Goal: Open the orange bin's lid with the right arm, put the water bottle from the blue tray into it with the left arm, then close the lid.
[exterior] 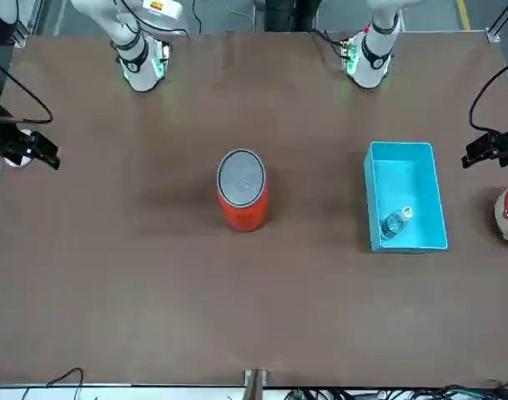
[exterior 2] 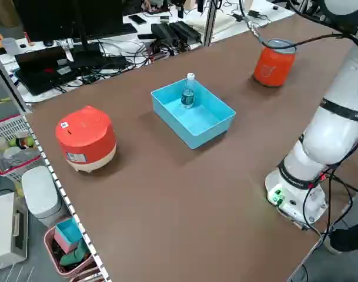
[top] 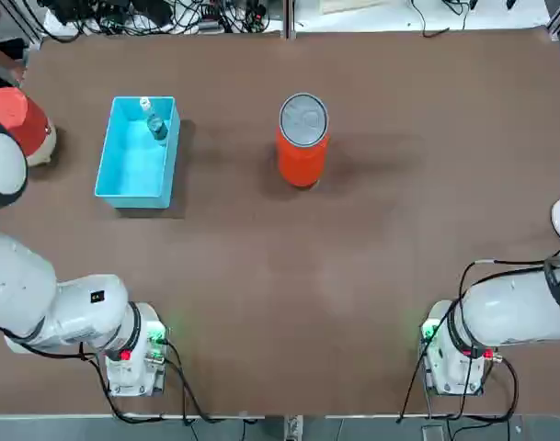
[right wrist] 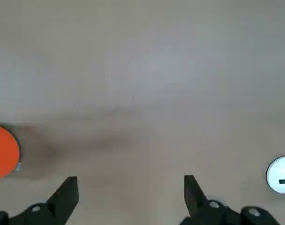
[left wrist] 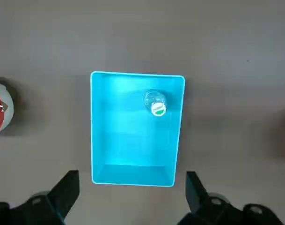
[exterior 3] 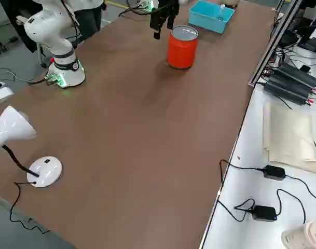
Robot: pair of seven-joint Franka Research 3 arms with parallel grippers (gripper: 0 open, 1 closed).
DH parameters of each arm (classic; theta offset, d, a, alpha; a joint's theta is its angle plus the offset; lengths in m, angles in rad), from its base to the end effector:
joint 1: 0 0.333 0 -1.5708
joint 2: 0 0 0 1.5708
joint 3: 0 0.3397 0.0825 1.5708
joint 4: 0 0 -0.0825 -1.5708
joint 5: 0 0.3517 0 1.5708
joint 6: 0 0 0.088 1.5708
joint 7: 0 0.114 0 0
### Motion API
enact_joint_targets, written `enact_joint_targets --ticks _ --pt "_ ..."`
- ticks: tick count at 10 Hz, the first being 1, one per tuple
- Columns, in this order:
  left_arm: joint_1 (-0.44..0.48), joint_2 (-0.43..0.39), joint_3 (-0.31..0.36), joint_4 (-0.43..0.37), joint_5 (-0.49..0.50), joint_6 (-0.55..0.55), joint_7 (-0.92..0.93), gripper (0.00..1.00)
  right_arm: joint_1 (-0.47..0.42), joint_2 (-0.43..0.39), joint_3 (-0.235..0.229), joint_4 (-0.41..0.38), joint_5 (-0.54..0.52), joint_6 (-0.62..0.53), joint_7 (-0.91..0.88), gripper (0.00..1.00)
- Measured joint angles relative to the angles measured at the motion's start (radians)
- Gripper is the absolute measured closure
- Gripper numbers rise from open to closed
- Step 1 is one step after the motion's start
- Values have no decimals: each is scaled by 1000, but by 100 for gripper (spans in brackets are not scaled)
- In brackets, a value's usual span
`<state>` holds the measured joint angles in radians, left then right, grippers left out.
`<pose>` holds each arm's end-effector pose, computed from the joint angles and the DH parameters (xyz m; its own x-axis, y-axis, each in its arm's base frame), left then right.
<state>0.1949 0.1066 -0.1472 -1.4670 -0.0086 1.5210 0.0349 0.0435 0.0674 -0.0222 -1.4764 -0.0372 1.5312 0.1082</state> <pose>0.5508 0.0303 0.6257 0.9986 0.0123 -0.0505 0.0137 -0.9996 0.0260 0.5410 0.0077 0.6433 0.9961 -0.0881 -0.0083 -0.0878 -0.9953 0.0398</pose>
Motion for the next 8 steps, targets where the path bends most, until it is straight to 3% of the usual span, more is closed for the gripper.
enact_joint_targets --ticks 4,8 --pt "4 1 -1 -7 0 29 3 0 0 -3 0 0 0 19 0 4" --pt "4 26 -1 -191 0 260 2 0 37 -2 17 -24 11 32 96 67"
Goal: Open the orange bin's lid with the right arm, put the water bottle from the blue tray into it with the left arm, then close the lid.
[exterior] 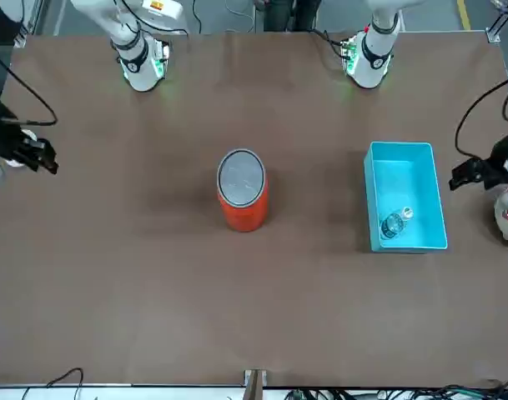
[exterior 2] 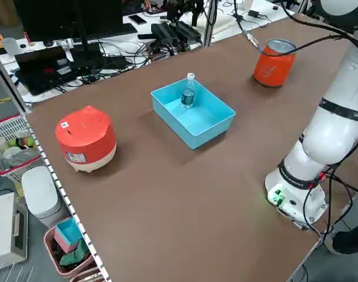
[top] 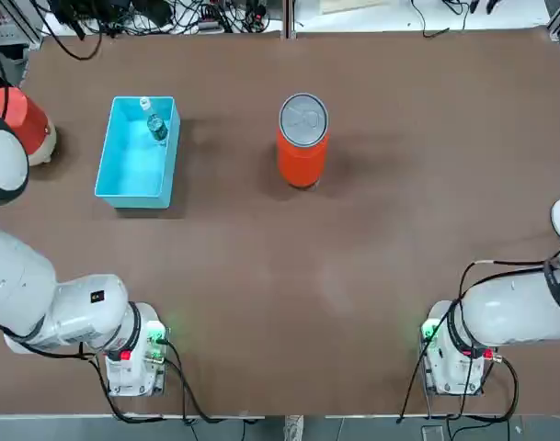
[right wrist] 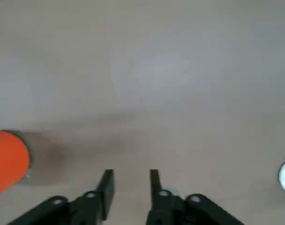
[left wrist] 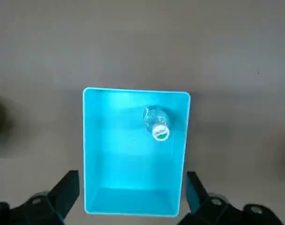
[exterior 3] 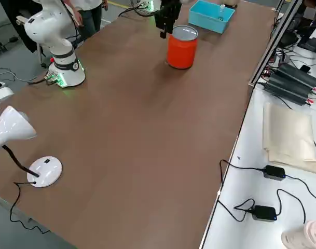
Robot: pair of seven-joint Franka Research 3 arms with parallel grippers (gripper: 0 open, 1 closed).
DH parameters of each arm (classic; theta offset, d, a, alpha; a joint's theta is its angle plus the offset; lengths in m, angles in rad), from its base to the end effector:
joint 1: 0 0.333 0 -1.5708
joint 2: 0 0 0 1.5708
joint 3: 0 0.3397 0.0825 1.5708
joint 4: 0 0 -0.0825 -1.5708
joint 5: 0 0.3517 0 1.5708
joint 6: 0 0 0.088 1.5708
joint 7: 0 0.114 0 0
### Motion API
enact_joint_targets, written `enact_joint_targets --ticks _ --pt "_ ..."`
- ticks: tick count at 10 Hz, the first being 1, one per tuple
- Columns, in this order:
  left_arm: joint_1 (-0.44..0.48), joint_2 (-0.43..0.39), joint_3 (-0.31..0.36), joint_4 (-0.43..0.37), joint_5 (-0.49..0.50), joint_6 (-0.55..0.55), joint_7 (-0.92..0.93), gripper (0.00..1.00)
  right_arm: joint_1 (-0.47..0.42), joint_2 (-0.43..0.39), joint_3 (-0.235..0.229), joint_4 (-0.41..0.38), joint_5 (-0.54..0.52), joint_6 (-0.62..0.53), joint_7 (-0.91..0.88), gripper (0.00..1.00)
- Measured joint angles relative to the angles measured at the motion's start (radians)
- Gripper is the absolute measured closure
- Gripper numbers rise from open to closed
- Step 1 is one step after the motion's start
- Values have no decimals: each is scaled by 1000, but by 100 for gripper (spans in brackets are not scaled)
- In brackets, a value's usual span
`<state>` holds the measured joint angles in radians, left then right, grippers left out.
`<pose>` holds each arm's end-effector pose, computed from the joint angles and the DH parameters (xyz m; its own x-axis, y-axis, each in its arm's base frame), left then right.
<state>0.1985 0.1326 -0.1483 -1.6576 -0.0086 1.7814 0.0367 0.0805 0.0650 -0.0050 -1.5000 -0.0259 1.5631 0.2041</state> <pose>0.5737 0.0330 0.5488 0.9998 0.0164 -0.0064 0.0166 -0.9995 0.0282 0.5421 0.0381 0.6370 0.9917 -0.1284 0.0035 -0.1284 -0.9914 0.0261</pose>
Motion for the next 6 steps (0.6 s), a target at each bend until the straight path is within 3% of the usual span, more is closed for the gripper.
enact_joint_targets --ticks 1,3,6 --pt "0 3 0 -71 0 93 -7 0 46 0 3 -13 2 6 74 78" --pt "-3 5 -3 -228 0 286 -60 0 158 1 9 -27 3 34 267 89" --pt "-7 9 -26 -462 0 577 -107 0 350 13 14 -45 3 112 571 96"
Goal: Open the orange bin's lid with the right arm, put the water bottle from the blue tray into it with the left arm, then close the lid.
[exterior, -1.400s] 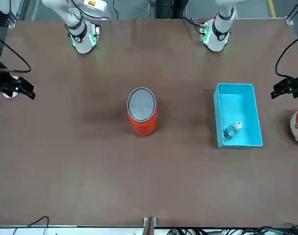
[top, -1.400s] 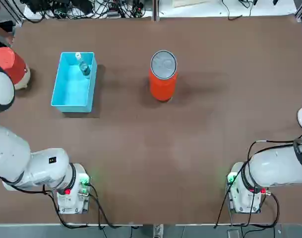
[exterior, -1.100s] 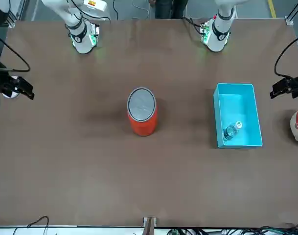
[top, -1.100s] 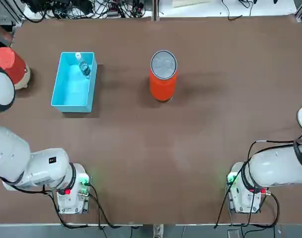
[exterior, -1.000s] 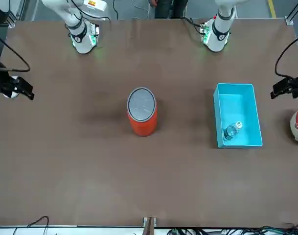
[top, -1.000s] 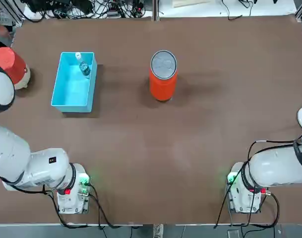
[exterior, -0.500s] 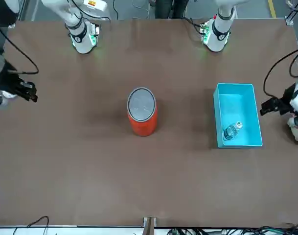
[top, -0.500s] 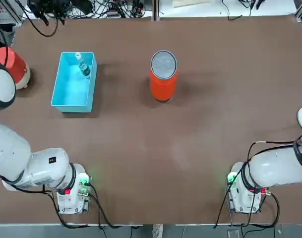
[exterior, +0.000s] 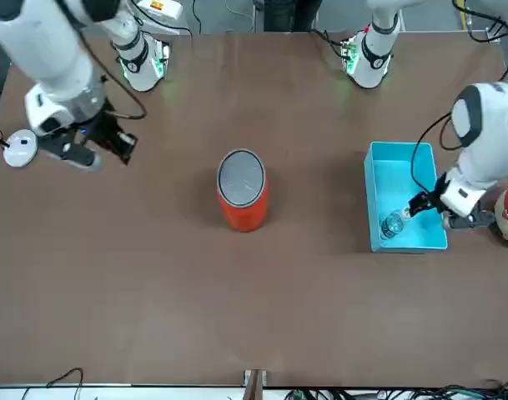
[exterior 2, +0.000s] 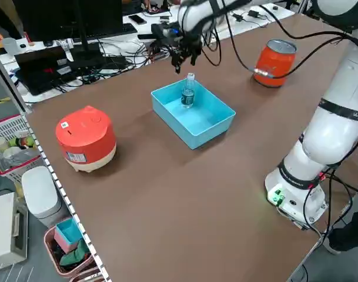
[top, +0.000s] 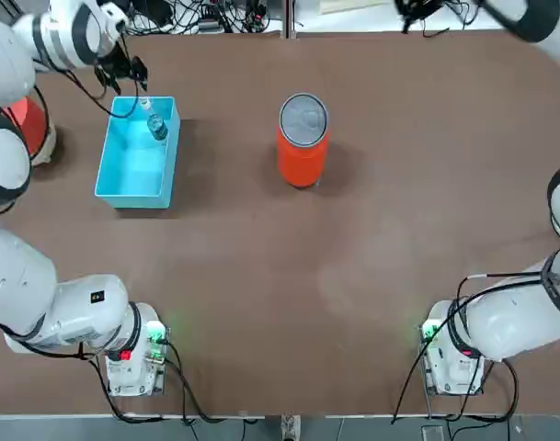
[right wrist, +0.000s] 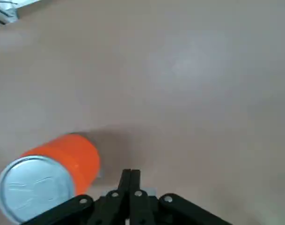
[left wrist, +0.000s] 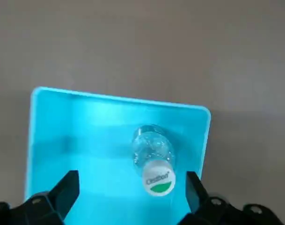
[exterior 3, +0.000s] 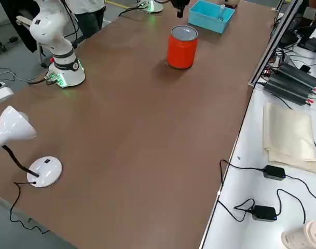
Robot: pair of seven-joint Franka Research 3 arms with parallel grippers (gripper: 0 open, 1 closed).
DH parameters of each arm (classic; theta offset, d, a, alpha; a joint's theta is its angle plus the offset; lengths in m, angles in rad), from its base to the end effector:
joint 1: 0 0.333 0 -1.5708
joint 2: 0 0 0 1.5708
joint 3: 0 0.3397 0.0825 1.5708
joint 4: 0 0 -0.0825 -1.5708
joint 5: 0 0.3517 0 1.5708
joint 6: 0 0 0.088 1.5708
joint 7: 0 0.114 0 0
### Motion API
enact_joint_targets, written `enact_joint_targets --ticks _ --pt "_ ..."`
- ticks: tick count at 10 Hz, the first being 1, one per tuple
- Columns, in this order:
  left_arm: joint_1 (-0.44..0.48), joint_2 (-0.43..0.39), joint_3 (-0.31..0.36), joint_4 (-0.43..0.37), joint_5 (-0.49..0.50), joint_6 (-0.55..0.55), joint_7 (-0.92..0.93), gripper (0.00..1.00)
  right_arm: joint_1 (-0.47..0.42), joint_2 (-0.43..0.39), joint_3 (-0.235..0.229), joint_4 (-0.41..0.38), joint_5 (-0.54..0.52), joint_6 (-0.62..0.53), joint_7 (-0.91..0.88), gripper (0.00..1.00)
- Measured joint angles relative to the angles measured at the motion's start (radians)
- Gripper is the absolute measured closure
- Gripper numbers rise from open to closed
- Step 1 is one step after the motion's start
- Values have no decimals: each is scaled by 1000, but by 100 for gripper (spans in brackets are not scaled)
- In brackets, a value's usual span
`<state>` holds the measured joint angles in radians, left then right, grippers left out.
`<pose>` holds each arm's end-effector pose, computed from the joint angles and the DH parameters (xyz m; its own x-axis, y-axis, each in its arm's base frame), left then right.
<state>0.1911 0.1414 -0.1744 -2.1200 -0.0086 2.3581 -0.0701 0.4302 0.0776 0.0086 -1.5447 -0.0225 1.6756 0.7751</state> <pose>0.5516 0.0115 0.3934 0.9907 0.0967 0.0960 0.0935 -0.9949 0.0379 0.5062 0.2348 0.6204 0.9430 -0.3285 0.0533 -0.3278 -0.9445 -0.0217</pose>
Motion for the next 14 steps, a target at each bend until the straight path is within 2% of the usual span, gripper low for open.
enact_joint_targets --ticks 1,3,5,7,8,10,12,14 --pt "-2 5 -4 -36 0 49 -14 1 55 14 0 -5 18 33 79 96" --pt "-12 16 -5 -45 0 66 -20 3 125 48 0 -13 66 97 180 96" --pt "-16 18 -6 -46 0 66 -23 14 198 103 0 -21 78 177 262 96" --pt "-16 31 -6 -49 0 66 -23 46 275 193 -1 -25 78 282 362 96" --pt "-16 36 -6 -49 1 67 -23 56 299 234 -2 -25 77 328 396 96" --pt "-15 35 -6 -42 2 67 -23 63 322 294 -4 -24 61 396 438 96" --pt "-10 20 -5 -14 2 30 -23 63 328 325 -6 -24 40 434 459 96" --pt "-5 -22 -4 94 2 -173 -24 63 328 351 -8 -24 20 473 474 96"
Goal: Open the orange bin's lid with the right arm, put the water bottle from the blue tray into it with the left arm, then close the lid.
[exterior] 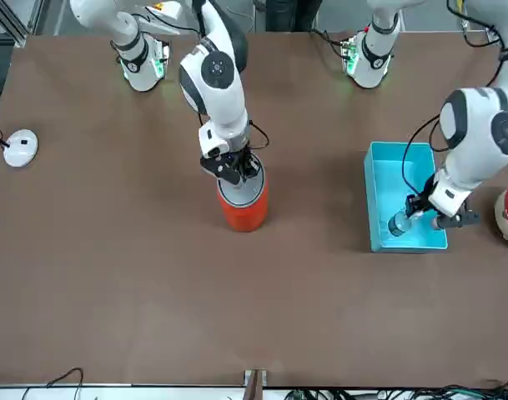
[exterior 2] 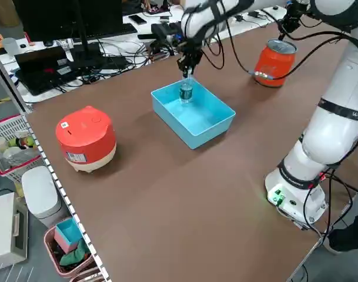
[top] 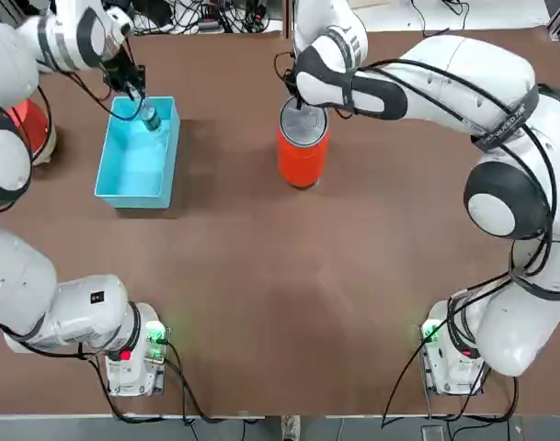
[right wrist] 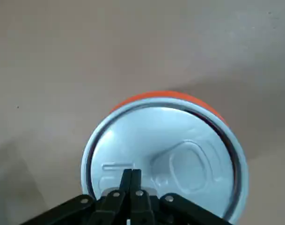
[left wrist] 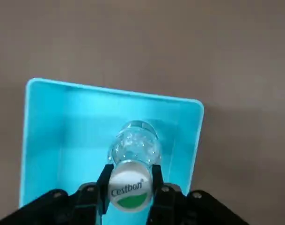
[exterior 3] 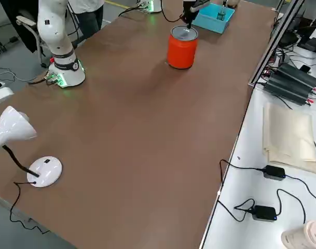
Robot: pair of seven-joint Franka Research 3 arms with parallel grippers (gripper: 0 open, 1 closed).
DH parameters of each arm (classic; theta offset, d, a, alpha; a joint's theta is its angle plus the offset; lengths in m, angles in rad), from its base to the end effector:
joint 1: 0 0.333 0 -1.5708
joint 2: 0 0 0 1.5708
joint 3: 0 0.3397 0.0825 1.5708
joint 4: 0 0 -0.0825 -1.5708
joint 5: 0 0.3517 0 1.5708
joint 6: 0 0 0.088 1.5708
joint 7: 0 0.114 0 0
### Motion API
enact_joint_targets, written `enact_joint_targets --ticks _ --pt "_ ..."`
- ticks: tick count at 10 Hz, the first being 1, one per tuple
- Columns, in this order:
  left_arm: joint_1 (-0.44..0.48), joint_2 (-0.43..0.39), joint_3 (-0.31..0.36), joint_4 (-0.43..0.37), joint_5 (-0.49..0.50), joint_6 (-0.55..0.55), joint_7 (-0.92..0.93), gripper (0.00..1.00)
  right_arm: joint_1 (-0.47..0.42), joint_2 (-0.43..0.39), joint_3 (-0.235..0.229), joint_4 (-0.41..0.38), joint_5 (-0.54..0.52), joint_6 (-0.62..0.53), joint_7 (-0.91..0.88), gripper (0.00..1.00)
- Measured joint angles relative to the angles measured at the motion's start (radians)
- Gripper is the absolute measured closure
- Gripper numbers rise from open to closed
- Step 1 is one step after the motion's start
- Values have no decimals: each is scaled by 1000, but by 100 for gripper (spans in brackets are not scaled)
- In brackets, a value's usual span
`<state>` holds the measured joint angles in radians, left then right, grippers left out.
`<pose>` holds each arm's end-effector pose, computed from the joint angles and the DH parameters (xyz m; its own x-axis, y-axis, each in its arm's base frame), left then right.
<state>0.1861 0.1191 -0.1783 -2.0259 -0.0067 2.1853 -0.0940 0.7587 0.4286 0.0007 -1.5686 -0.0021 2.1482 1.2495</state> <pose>0.5547 0.0068 0.4294 0.9934 0.1075 0.0394 0.1064 -0.9939 0.0305 0.4894 0.4644 0.4379 0.8800 -0.4724 0.0490 -0.4620 -0.8754 -0.1422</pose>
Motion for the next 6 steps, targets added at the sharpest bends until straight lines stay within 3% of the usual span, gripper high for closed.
enact_joint_targets --ticks 3,6 --pt "24 -62 3 163 0 -257 -13 63 8 44 0 3 -97 56 78 96" --pt "25 -65 -1 239 0 -359 -80 63 18 47 -2 7 -127 61 102 97"
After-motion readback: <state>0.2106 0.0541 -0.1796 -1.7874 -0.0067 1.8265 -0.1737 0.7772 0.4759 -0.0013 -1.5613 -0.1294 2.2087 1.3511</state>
